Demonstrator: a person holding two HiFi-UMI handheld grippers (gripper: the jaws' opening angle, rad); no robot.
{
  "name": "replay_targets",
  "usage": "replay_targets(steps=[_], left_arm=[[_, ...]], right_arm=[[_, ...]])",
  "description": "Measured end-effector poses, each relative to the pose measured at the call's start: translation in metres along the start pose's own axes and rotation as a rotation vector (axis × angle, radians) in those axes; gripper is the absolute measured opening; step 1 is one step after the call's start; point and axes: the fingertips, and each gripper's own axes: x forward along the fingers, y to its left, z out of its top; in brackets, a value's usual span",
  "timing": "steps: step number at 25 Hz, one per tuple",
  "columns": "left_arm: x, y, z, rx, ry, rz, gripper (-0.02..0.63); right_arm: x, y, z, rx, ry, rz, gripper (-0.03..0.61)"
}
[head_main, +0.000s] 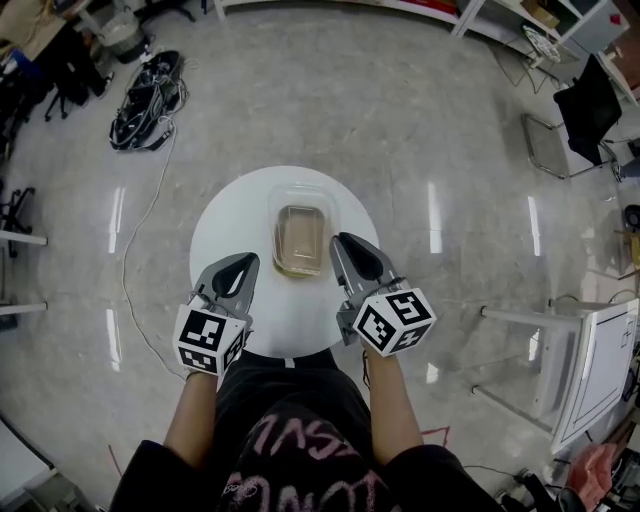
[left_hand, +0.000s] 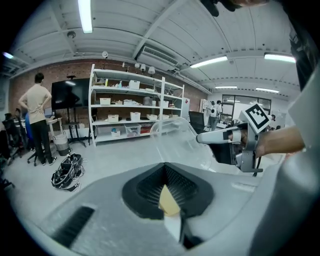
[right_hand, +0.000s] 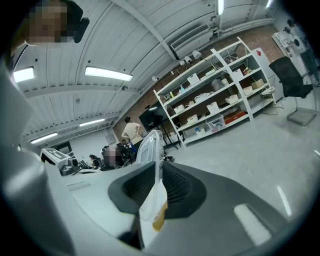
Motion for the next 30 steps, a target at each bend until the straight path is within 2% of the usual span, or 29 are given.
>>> replay_targets(steps=[21,30], left_arm=[[-0.042,0.000,0.075,0.021,-0.177,0.071,-0.002],[-0.049,-0.005,0.089,0.022,-0.236,0.082,-0.002]], right_arm=[[-0.028,0.039,0.069,-0.127,-0.080,0.046,0.055],[-0.037,0.046,0.076,-0.157,-0.098,0.059,0.055]])
